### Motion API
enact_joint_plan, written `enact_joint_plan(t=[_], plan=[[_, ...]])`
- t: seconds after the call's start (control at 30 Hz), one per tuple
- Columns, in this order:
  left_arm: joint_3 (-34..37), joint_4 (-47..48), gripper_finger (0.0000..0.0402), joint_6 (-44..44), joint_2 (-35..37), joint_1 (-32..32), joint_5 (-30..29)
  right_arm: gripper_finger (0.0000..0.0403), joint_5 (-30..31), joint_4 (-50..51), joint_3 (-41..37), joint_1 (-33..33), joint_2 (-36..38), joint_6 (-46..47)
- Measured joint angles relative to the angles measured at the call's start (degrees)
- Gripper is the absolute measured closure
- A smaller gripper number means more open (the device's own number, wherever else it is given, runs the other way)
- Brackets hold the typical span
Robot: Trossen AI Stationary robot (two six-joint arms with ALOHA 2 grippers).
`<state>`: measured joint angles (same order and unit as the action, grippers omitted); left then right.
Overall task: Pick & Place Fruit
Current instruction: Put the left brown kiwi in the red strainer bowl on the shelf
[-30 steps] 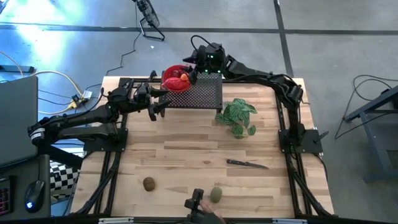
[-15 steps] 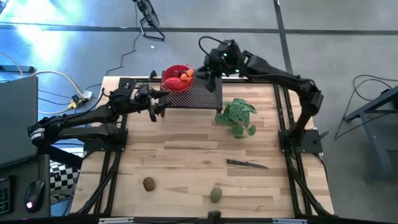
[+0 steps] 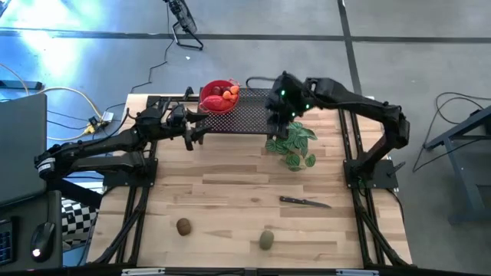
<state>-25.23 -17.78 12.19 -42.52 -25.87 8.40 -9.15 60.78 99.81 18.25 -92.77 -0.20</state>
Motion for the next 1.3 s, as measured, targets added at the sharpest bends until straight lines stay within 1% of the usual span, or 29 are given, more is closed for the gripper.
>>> enact_joint_plan(t=[0.13,0.23,0.33,0.4,0.5,0.57,0.7,0.97,1.17,1.3], plan=[[0.0,0.3,0.0129,0.0,0.3,0.0,0.2,0.0397,2.0,-0.7,0.0,-4.4,0.0,0.5],[0.0,2.3,0.0129,-0.4,1.9,0.0,1.5,0.0398,2.2,-5.2,-0.7,-7.1,0.0,0.5],[0.0,7.6,0.0129,-0.5,4.3,0.0,1.6,0.0398,2.3,-9.0,-1.5,-8.7,-0.1,0.4],[0.0,11.2,0.0132,-0.4,6.4,0.1,1.6,0.0398,4.0,-10.1,-1.6,-9.0,-0.1,0.6],[0.0,15.6,0.0152,0.1,8.8,2.0,1.0,0.0398,6.7,-10.6,-1.6,-8.9,-0.2,0.7],[0.0,16.8,0.0172,0.0,9.9,4.7,0.4,0.0398,7.1,-10.5,-1.6,-8.8,-0.4,1.4],[0.0,15.9,0.0214,0.0,10.6,11.3,-1.6,0.0398,6.9,-10.5,-1.6,-8.9,-0.4,1.7],[0.0,15.8,0.0291,0.1,10.4,24.8,-11.9,0.0398,6.9,-12.6,-1.7,-8.1,-0.4,1.6],[0.0,14.6,0.0343,0.5,10.4,35.5,-20.5,0.0398,6.8,-21.0,-7.4,-5.0,-0.4,1.6],[0.0,15.0,0.0382,3.2,10.4,42.5,-26.4,0.04,5.8,-27.8,-13.6,-2.7,-0.4,2.3]])
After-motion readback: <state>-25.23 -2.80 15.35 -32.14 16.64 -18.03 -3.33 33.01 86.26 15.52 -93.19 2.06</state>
